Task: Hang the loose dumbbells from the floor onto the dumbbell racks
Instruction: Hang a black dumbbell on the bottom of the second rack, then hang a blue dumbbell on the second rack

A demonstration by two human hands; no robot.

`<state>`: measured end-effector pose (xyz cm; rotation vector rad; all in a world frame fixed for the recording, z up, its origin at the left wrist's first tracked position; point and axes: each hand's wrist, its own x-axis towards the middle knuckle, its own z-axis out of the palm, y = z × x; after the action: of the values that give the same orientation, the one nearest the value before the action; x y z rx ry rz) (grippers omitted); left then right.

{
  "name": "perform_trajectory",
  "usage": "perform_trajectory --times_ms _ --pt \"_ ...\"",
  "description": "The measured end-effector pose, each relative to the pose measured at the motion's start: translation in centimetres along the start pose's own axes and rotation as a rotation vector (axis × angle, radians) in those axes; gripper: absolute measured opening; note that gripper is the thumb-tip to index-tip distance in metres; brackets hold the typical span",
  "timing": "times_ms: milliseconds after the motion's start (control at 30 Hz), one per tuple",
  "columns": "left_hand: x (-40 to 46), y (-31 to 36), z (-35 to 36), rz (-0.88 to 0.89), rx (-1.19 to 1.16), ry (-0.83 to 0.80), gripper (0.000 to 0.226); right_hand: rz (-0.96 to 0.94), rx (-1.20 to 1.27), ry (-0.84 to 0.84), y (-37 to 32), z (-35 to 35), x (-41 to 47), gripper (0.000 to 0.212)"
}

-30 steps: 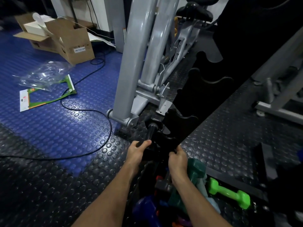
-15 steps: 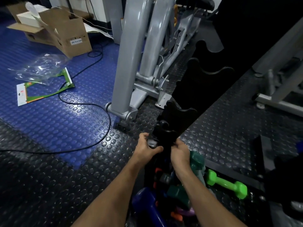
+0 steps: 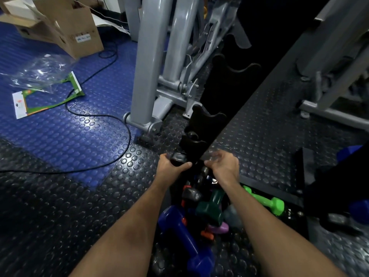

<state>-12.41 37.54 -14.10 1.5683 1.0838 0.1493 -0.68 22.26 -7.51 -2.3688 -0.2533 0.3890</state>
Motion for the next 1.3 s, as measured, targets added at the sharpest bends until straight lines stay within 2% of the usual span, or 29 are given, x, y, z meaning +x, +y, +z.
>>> perform_trajectory --times_ms 100,200,300,433,500,567,700,733,800,900,1000,1167,1300 --pt "0.5 -2.2 0.7 -0.097 0.074 0.032 0.106 -0.112 -0.206 0.060 1.5 -1.2 -0.3 0.034" --pt "-3.1 -0.4 0.8 -0.162 0.122 -0.015 0.063 -0.053 -0.343 -0.021 3.4 -1.9 0.3 0.061" --pt "-4.7 -0.7 1.3 -0.254 0.087 -0.085 0.035 0.020 -0.281 -0.190 4.7 -2.6 0.9 0.079" --pt "-6.4 -0.4 2.4 -0.169 0.226 -0.121 0.019 0.006 -0.224 -0.326 5.9 -2.8 1.8 0.083" --pt "-7.7 0.1 2.9 -0.088 0.330 -0.033 0.017 0.006 -0.219 -0.337 6.5 -2.7 2.2 0.075" --pt "-8.7 0.5 3.3 -0.012 0.369 0.057 0.018 -0.029 -0.205 -0.334 6.8 -2.9 2.2 0.055" --pt "-10.3 0.4 3.6 0.040 0.396 0.067 0.023 -0.101 -0.175 -0.309 7.0 -3.5 1.7 0.037" --pt "-10.5 0.1 3.5 0.027 0.409 0.086 0.028 -0.115 -0.191 -0.312 6.9 -3.6 1.5 0.034" --pt "-10.7 -1.3 2.7 -0.020 0.537 0.100 0.054 -0.138 -0.253 -0.345 7.2 -3.8 1.4 0.034" --pt "-10.4 -3.6 1.4 -0.166 0.696 -0.051 0.091 -0.133 -0.192 -0.448 8.6 -5.4 1.4 0.041" --pt "-10.4 -3.8 0.7 -0.277 0.686 -0.136 0.108 -0.091 -0.144 -0.491 10.2 -7.7 1.2 0.047" --pt "-10.7 -3.7 0.8 -0.427 0.597 -0.193 0.106 -0.013 -0.275 -0.452 12.2 -9.1 1.3 0.034" --pt "-10.3 -3.3 0.4 -0.448 0.467 -0.215 0.077 0.036 -0.485 -0.490 11.3 -9.6 2.5 0.023"
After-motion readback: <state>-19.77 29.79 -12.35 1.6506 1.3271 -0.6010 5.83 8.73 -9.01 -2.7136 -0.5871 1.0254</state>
